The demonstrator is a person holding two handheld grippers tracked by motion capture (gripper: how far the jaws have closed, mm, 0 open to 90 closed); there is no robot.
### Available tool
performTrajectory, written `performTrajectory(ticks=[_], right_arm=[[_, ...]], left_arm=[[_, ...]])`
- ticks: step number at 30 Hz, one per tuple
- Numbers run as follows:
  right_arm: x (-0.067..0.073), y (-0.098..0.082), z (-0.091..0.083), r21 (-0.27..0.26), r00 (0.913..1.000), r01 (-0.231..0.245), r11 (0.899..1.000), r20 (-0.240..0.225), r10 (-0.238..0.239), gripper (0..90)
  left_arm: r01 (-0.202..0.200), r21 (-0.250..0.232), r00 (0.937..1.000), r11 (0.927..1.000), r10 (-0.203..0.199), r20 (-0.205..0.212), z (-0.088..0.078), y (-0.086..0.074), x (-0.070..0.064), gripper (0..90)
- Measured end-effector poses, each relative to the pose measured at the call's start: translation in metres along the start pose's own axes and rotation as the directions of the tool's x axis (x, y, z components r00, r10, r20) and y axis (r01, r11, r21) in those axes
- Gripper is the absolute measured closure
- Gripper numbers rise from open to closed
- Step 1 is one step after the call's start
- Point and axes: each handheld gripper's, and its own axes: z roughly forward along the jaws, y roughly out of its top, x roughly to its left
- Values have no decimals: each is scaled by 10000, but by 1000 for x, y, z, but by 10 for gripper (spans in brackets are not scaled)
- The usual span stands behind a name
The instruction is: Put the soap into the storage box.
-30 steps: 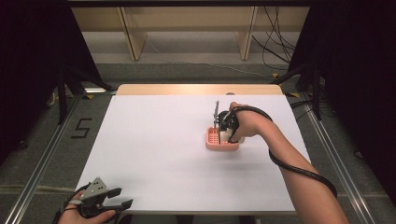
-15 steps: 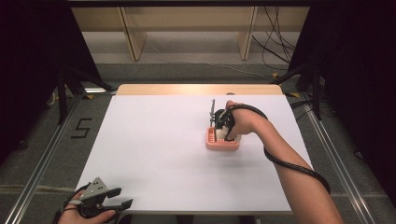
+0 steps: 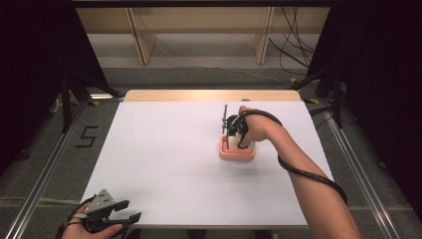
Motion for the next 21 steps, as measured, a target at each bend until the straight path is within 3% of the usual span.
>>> performTrajectory(ticks=[2,3,5,7,13,16,17,18,21], right_arm=[[-1,1,0,-1,10000,13,10000,-10,-13,506],[1,1,1,-64,9993,-348,9994,-122,347,506],[1,1,1,130,9982,-553,9984,-209,556,506],[-1,2,4,-98,9997,-200,9998,-143,198,506],[-2,1,6,-98,9995,-272,9996,-137,270,506],[-1,1,5,131,9969,-738,9972,-249,741,506],[-1,1,5,131,9969,-738,9972,-249,741,506],[-4,1,7,-149,9997,-210,9997,-96,209,506],[-3,1,8,-43,9993,-342,9994,-143,341,506]], left_arm=[[-102,35,9999,9999,102,-45,0,0,1,363],[-116,45,9999,9999,116,-9,-1,0,1,364],[-135,42,9999,9999,135,-6,-1,0,1,363],[-111,52,9999,9999,111,-8,-1,0,1,364],[-120,66,9999,9999,120,-12,-1,0,1,363],[-130,60,9999,9999,130,-15,-1,0,1,363],[-130,60,9999,9999,130,-15,-1,0,1,363],[-129,58,9999,9999,130,-13,-1,0,1,363],[-124,50,9999,9999,124,-15,-1,0,1,363]])
